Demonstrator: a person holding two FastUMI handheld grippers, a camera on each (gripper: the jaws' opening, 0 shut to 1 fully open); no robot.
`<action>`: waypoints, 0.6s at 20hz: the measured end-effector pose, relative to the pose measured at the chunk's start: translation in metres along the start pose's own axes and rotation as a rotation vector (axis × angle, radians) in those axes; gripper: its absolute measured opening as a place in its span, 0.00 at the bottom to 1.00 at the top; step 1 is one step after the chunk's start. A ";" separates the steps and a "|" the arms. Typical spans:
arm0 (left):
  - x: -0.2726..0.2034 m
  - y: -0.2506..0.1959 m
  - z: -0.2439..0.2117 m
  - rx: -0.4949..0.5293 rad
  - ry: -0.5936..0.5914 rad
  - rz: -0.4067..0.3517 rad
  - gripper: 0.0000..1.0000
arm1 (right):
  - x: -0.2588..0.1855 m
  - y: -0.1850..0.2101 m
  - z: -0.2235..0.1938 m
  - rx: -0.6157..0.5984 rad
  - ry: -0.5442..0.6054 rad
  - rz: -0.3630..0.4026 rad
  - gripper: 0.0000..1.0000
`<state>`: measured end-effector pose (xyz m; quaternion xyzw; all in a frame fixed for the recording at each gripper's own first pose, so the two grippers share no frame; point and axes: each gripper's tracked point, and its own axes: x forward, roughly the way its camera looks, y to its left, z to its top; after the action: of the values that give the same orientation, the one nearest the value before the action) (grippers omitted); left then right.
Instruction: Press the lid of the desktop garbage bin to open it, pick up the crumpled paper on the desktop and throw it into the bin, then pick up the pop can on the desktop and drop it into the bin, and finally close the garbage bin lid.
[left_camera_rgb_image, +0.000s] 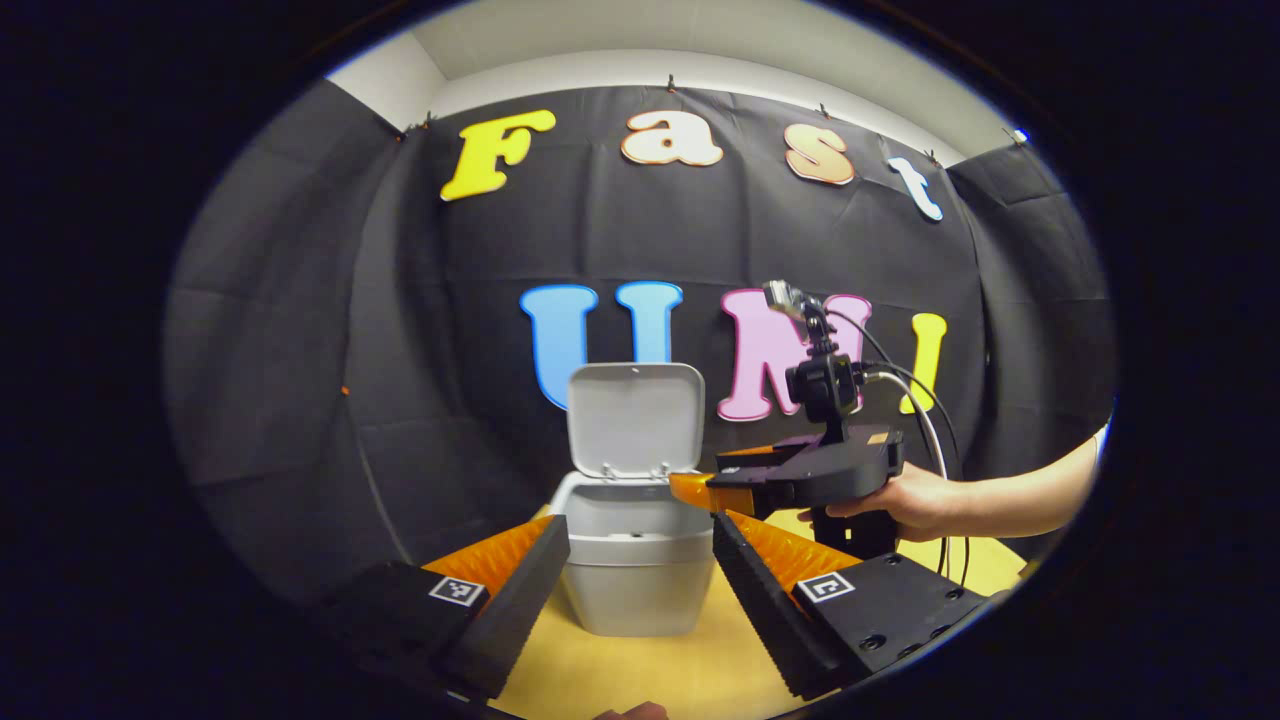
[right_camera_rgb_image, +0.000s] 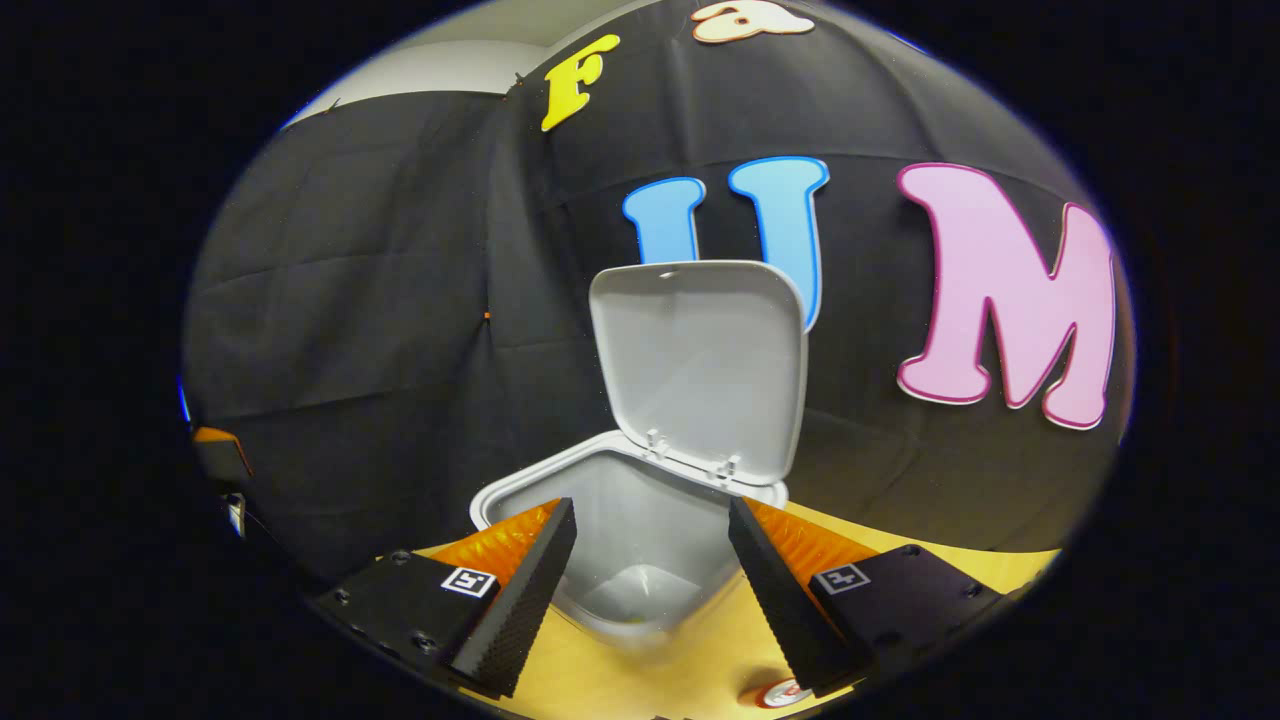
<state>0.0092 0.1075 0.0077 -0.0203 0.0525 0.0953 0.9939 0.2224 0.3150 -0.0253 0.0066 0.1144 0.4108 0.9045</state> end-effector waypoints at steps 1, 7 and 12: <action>0.011 -0.016 -0.009 -0.017 0.014 -0.036 0.97 | -0.013 -0.014 0.001 0.004 -0.002 -0.021 0.98; 0.076 -0.111 -0.088 -0.005 0.113 -0.228 0.97 | -0.115 -0.112 -0.013 0.018 0.021 -0.215 0.98; 0.124 -0.173 -0.158 0.044 0.190 -0.328 0.97 | -0.185 -0.171 -0.043 0.057 0.067 -0.376 0.98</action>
<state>0.1474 -0.0468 -0.1571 -0.0155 0.1443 -0.0715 0.9868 0.2225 0.0598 -0.0476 -0.0028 0.1552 0.2312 0.9604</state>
